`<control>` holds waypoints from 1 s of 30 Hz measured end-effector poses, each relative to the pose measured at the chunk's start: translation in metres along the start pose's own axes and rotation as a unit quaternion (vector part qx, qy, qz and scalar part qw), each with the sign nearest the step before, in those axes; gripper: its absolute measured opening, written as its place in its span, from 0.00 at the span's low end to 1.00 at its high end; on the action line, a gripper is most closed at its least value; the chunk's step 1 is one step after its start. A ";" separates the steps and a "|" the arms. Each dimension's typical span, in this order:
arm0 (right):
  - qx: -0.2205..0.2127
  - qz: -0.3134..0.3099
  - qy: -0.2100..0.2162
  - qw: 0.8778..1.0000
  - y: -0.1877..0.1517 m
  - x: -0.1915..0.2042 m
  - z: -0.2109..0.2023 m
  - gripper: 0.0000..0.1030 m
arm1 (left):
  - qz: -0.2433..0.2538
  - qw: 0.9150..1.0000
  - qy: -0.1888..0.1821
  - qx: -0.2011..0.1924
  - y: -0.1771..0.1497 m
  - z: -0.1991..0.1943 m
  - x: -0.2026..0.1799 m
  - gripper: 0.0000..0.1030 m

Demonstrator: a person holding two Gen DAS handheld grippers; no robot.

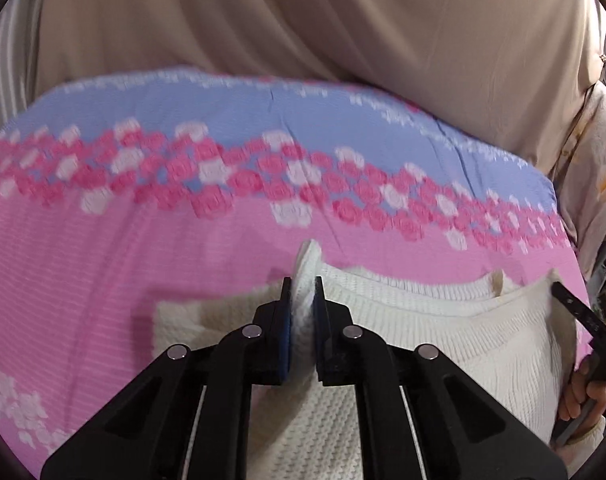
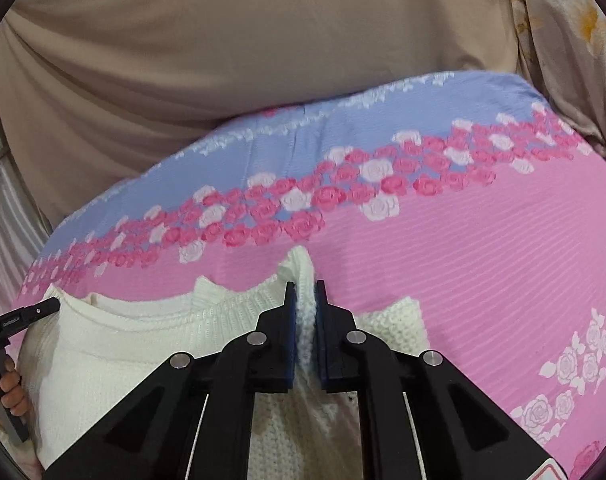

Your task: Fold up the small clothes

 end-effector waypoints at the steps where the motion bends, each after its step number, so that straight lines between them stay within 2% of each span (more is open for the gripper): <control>1: -0.004 0.003 -0.008 1.000 0.002 -0.002 -0.002 0.08 | 0.000 1.000 0.006 -0.001 0.003 -0.001 0.002 0.07; 2: 0.008 0.006 -0.019 1.000 0.001 -0.005 0.004 0.07 | -0.001 1.000 0.012 0.003 0.004 0.002 0.005 0.07; 5: 0.090 0.016 -0.052 0.994 -0.009 -0.015 0.042 0.07 | -0.001 0.998 0.034 0.044 -0.007 0.036 0.014 0.08; 6: 0.087 0.005 -0.063 0.994 -0.004 -0.011 0.040 0.07 | 0.007 0.999 0.043 0.030 -0.012 0.040 0.012 0.08; 8: 0.096 -0.013 -0.085 0.992 -0.003 -0.005 0.044 0.08 | 0.018 0.998 0.061 0.027 -0.012 0.038 0.007 0.08; 11: 0.062 0.004 -0.096 0.993 -0.003 -0.002 0.024 0.10 | 0.019 0.997 0.070 0.027 -0.013 0.037 0.006 0.12; 12: 0.035 0.012 -0.091 0.995 -0.004 0.002 0.007 0.18 | 0.011 0.998 0.067 0.020 -0.013 0.029 0.006 0.16; 14: 0.007 0.007 -0.079 0.997 -0.007 0.018 -0.019 0.22 | 0.007 0.997 0.074 0.003 -0.017 0.006 0.002 0.24; 15: 0.006 -0.003 -0.051 0.999 -0.011 0.032 -0.029 0.22 | 0.010 0.997 0.080 -0.014 -0.019 -0.011 -0.001 0.31; 16: 0.014 -0.014 -0.021 1.000 -0.017 0.046 -0.034 0.22 | 0.014 0.996 0.078 -0.028 -0.023 -0.025 -0.007 0.45; 18: 0.042 -0.048 0.039 0.997 -0.037 0.081 -0.036 0.22 | 0.026 0.997 0.056 -0.036 -0.034 -0.048 -0.027 0.56; 21: 0.081 -0.099 0.089 0.988 -0.073 0.126 -0.032 0.22 | 0.064 0.998 0.028 -0.008 -0.059 -0.050 -0.058 0.57; 23: 0.088 -0.133 0.091 0.983 -0.094 0.144 -0.031 0.22 | 0.078 0.996 0.028 0.013 -0.076 -0.042 -0.070 0.57; 24: 0.089 -0.147 0.079 0.982 -0.103 0.149 -0.031 0.22 | 0.082 0.996 0.033 0.026 -0.086 -0.035 -0.073 0.56; 26: 0.084 -0.155 0.061 0.982 -0.112 0.146 -0.034 0.21 | 0.078 0.995 0.039 0.046 -0.099 -0.027 -0.072 0.56; 30: 0.075 -0.117 0.039 0.990 -0.113 0.107 -0.047 0.19 | 0.084 0.994 0.053 0.039 -0.113 -0.033 -0.069 0.57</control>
Point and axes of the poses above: each gripper's, at about its wrist camera, not at the fingertips, and z roughly the way its jaws point, x to its left, y to its top, the point moved 2 cm from there along z, roughly the way its jaws point, and after that the axes turned 3 degrees about x, right-handed, at the moved point
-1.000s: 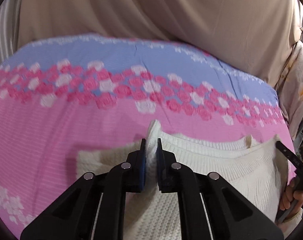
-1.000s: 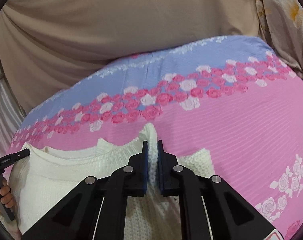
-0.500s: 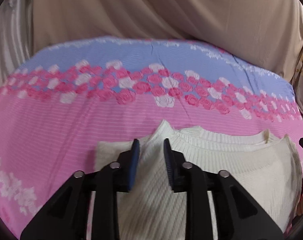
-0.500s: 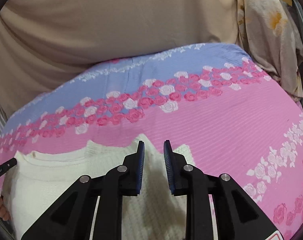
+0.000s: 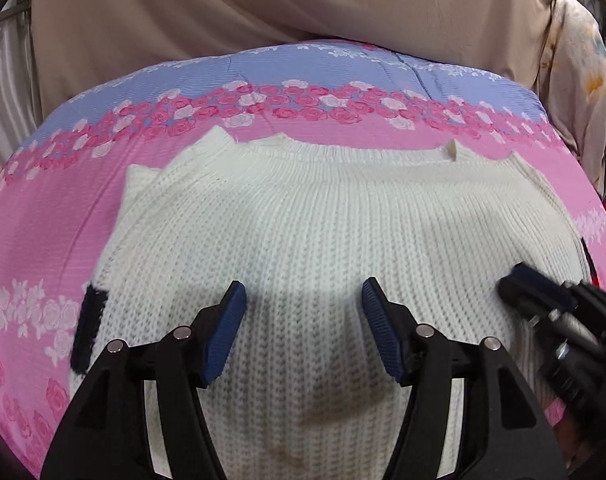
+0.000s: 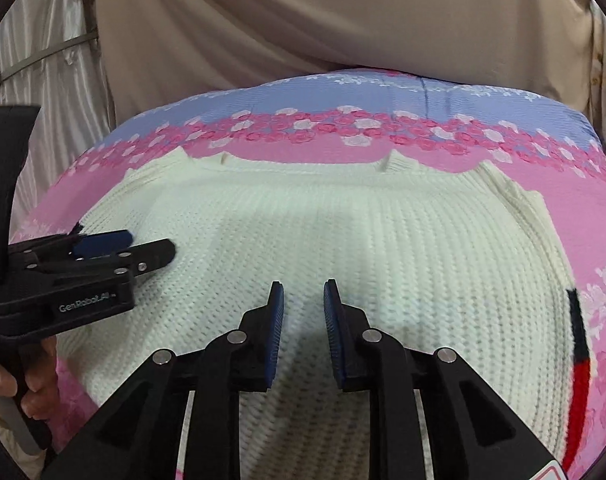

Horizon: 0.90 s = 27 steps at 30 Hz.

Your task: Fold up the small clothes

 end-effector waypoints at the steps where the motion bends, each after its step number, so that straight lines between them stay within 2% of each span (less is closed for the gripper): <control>1: 0.000 0.011 -0.007 1.000 -0.003 -0.012 -0.003 0.19 | 0.000 1.000 0.001 0.000 -0.002 -0.001 0.001 0.57; 9: -0.013 0.073 -0.068 0.995 -0.028 -0.077 -0.033 0.15 | 0.004 1.000 0.011 -0.004 -0.011 -0.008 0.000 0.57; 14: -0.017 0.099 -0.059 0.993 -0.041 -0.102 -0.048 0.07 | 0.004 1.000 0.012 -0.009 -0.023 -0.020 0.008 0.59; 15: -0.019 0.102 -0.065 0.992 -0.042 -0.103 -0.051 0.09 | 0.000 1.000 0.010 -0.009 -0.026 -0.023 0.012 0.59; 16: -0.021 0.106 -0.082 0.991 -0.042 -0.104 -0.055 0.17 | -0.004 1.000 0.014 -0.008 -0.029 -0.026 0.016 0.59; 17: -0.025 0.111 -0.085 0.990 -0.041 -0.105 -0.059 0.20 | -0.010 1.000 0.014 -0.007 -0.031 -0.029 0.020 0.59; 20: -0.035 0.106 -0.078 0.991 -0.034 -0.096 -0.068 0.23 | -0.034 0.999 0.024 -0.004 -0.036 -0.038 0.039 0.59; 24: -0.043 0.063 -0.038 0.996 -0.010 -0.055 -0.066 0.24 | -0.084 0.995 0.041 -0.021 -0.036 -0.053 0.071 0.58; 26: -0.040 0.045 0.000 0.998 0.003 -0.033 -0.058 0.24 | -0.113 0.992 0.039 -0.029 -0.033 -0.059 0.088 0.63; 27: -0.033 0.033 0.025 0.999 0.011 -0.019 -0.049 0.24 | -0.130 0.990 0.039 -0.033 -0.031 -0.060 0.099 0.69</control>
Point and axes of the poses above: each gripper's, at about its wrist camera, not at the fingertips, and z roughly the way its jaws point, x to its left, y to its top, the point moved 2 cm from there along z, roughly the way its jaws point, and after that the axes turned 3 degrees about x, right-handed, at the moved point
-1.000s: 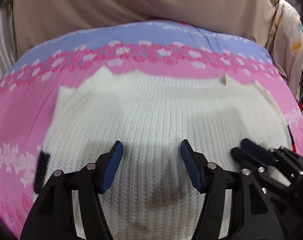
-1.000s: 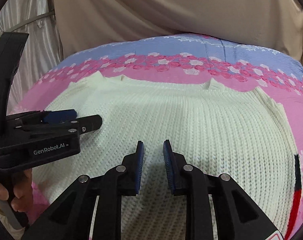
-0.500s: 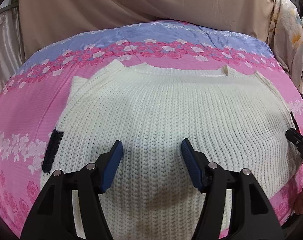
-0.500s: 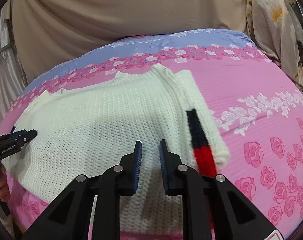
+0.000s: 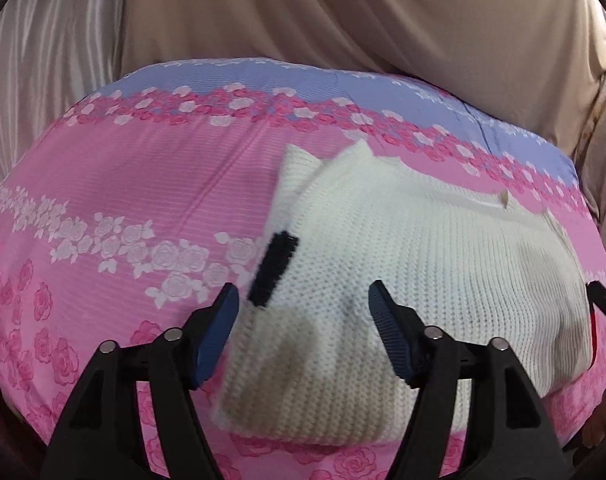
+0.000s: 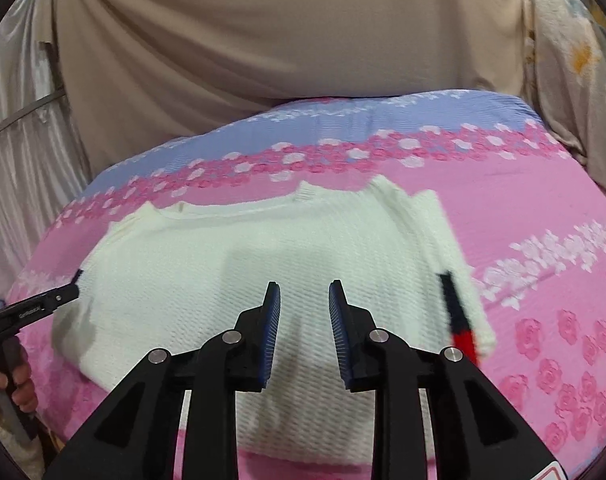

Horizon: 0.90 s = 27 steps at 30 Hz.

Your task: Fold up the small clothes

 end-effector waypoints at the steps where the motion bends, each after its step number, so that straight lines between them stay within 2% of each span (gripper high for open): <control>1: 0.004 -0.008 0.014 1.000 0.004 0.011 0.008 0.24 | -0.016 1.000 0.001 -0.001 0.003 0.001 0.009 0.71; 3: 0.015 -0.029 0.030 0.999 0.010 0.035 0.030 0.24 | -0.052 0.999 -0.007 0.000 0.007 0.003 0.028 0.73; 4: 0.027 -0.038 0.038 0.998 0.011 0.045 0.043 0.24 | -0.067 0.998 -0.014 0.001 0.008 0.004 0.036 0.78; 7: 0.072 -0.049 0.037 0.995 0.005 0.059 0.084 0.24 | -0.116 0.991 -0.060 0.023 0.002 0.016 0.053 0.83; 8: 0.075 -0.048 0.032 0.996 -0.001 0.060 0.095 0.24 | -0.127 0.989 -0.074 0.035 -0.001 0.021 0.055 0.83; 9: 0.057 -0.054 0.032 0.996 -0.003 0.061 0.095 0.26 | -0.138 0.985 -0.089 0.048 -0.004 0.027 0.058 0.83; 11: 0.056 -0.058 0.032 0.996 -0.004 0.062 0.095 0.26 | -0.145 0.983 -0.100 0.059 -0.009 0.037 0.057 0.83; 15: 0.055 -0.048 0.045 0.996 -0.004 0.059 0.096 0.26 | -0.115 0.989 -0.078 0.042 -0.004 0.041 0.044 0.84; 17: 0.054 -0.045 0.047 0.996 -0.005 0.058 0.096 0.26 | -0.113 0.990 -0.079 0.039 0.000 0.045 0.042 0.84; 18: 0.054 -0.045 0.048 0.996 -0.005 0.057 0.095 0.26 | -0.113 0.989 -0.083 0.038 0.002 0.047 0.040 0.82; 20: 0.054 -0.046 0.048 0.996 -0.005 0.057 0.095 0.27 | -0.110 0.988 -0.097 0.043 0.006 0.050 0.035 0.61; 21: 0.054 -0.045 0.049 0.996 -0.005 0.057 0.095 0.27 | -0.108 0.986 -0.113 0.054 0.008 0.052 0.030 0.45; 22: 0.054 -0.045 0.050 0.996 -0.005 0.057 0.095 0.27 | -0.108 0.986 -0.114 0.058 0.009 0.053 0.028 0.39; 24: 0.054 -0.041 0.055 0.996 -0.005 0.054 0.094 0.28 | -0.094 0.989 -0.109 0.044 0.014 0.045 0.021 0.27; 27: 0.045 -0.026 0.064 0.997 -0.004 0.051 0.088 0.30 | -0.074 0.990 -0.122 0.018 0.024 0.024 0.003 0.22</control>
Point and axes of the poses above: each gripper's, at about its wrist camera, not at the fingertips, and z roughly the way its jaws point, x to its left, y to its top, the point moved 2 cm from there along z, roughly the way its jaws point, and after that the axes turned 3 degrees about x, right-handed, at the moved point
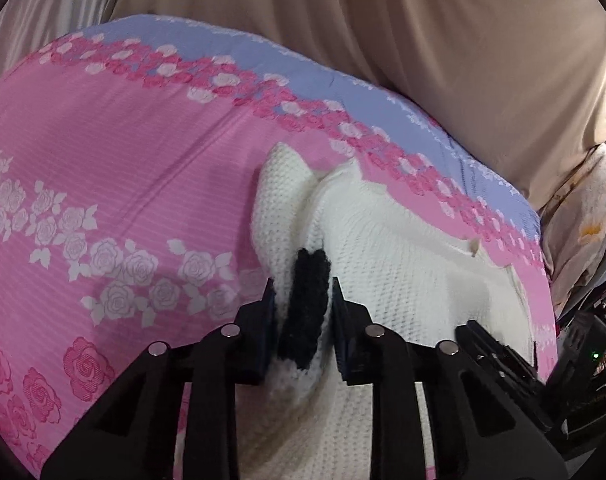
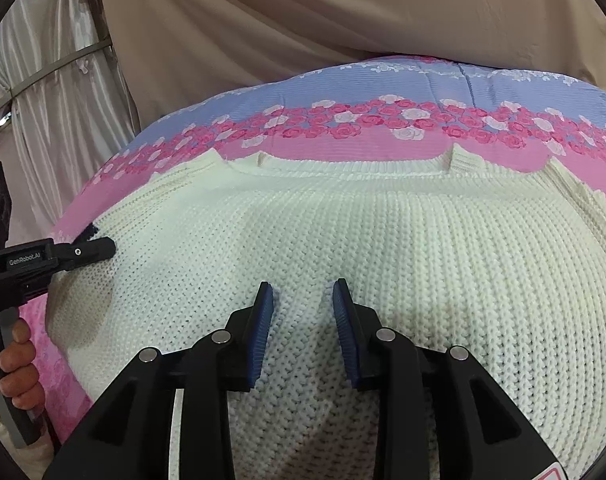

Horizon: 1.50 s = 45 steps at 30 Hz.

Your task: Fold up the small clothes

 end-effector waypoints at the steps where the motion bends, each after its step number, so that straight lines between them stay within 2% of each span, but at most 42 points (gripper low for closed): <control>1: -0.007 0.010 0.005 1.000 -0.001 -0.001 -0.005 0.32 | 0.013 1.000 -0.006 -0.007 0.002 -0.005 -0.011 0.21; 3: -0.025 0.032 0.021 0.999 -0.006 -0.006 -0.018 0.41 | 0.045 0.999 -0.017 -0.023 0.006 -0.016 -0.039 0.20; 5: -0.030 0.045 0.027 0.998 -0.013 -0.014 -0.031 0.43 | 0.081 0.996 -0.030 -0.033 0.007 -0.023 -0.072 0.20; 7: -0.037 0.053 0.016 0.998 -0.020 -0.026 -0.047 0.43 | 0.114 0.992 -0.043 -0.035 0.005 -0.022 -0.105 0.20; 11: -0.055 0.069 -0.033 0.996 -0.031 -0.060 -0.083 0.44 | 0.173 0.982 -0.072 -0.025 -0.012 -0.004 -0.172 0.19; 14: -0.061 0.094 -0.059 0.992 -0.040 -0.090 -0.107 0.46 | 0.206 0.975 -0.086 0.003 -0.034 0.026 -0.214 0.16; 17: -0.059 0.111 -0.081 0.989 -0.046 -0.113 -0.122 0.46 | 0.221 0.969 -0.095 0.055 -0.061 0.067 -0.240 0.08; 18: -0.058 0.111 -0.091 0.988 -0.047 -0.119 -0.127 0.46 | 0.221 0.967 -0.100 0.073 -0.070 0.078 -0.245 0.00; 19: -0.057 0.111 -0.096 0.987 -0.047 -0.122 -0.128 0.47 | 0.219 0.966 -0.104 0.092 -0.077 0.088 -0.247 0.00; 20: -0.056 0.111 -0.100 0.987 -0.047 -0.126 -0.130 0.47 | 0.216 0.965 -0.106 0.101 -0.083 0.095 -0.248 0.00; 22: -0.054 0.109 -0.104 0.987 -0.046 -0.130 -0.131 0.48 | 0.230 0.966 -0.096 0.076 -0.088 0.088 -0.250 0.00; 24: -0.055 0.101 -0.106 0.988 -0.039 -0.131 -0.130 0.52 | 0.231 0.965 -0.105 0.063 -0.087 0.070 -0.247 0.03; 26: -0.061 0.094 -0.103 0.988 -0.035 -0.128 -0.133 0.56 | 0.222 0.966 -0.121 0.046 -0.081 0.043 -0.238 0.22; 27: -0.064 0.091 -0.098 0.989 -0.031 -0.126 -0.134 0.61 | 0.218 0.968 -0.122 0.031 -0.077 0.028 -0.232 0.45; 28: -0.068 0.091 -0.091 0.989 -0.028 -0.125 -0.135 0.63 | 0.214 0.969 -0.122 0.013 -0.074 0.014 -0.226 0.64; 30: -0.072 0.100 -0.067 0.990 -0.021 -0.123 -0.135 0.68 | 0.206 0.972 -0.109 -0.030 -0.068 -0.015 -0.207 0.73; 33: -0.062 0.127 -0.006 0.990 -0.010 -0.120 -0.127 0.70 | 0.191 0.978 -0.051 -0.061 -0.060 -0.034 -0.175 0.74; 35: -0.051 0.144 0.032 0.988 -0.005 -0.118 -0.119 0.70 | 0.163 0.985 -0.029 -0.051 -0.055 -0.035 -0.151 0.74; 39: -0.025 0.155 0.063 0.986 0.009 -0.110 -0.106 0.70 | 0.103 0.994 -0.022 -0.018 -0.057 -0.031 -0.102 0.74; 42: -0.008 0.151 0.074 0.986 0.016 -0.105 -0.097 0.75 | 0.097 0.995 -0.007 -0.004 -0.068 -0.027 -0.089 0.73; 45: 0.019 0.161 0.093 0.982 0.018 -0.100 -0.081 0.75 | 0.098 0.995 -0.013 0.013 -0.078 -0.018 -0.091 0.73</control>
Point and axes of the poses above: each gripper's, at about its wrist camera, not at the fingertips, and z roughly the way its jaws point, x to its left, y to its top, the point moved 2 cm from there along z, roughly the way its jaws point, and after that the axes turned 3 degrees about x, right-handed, at the moved point
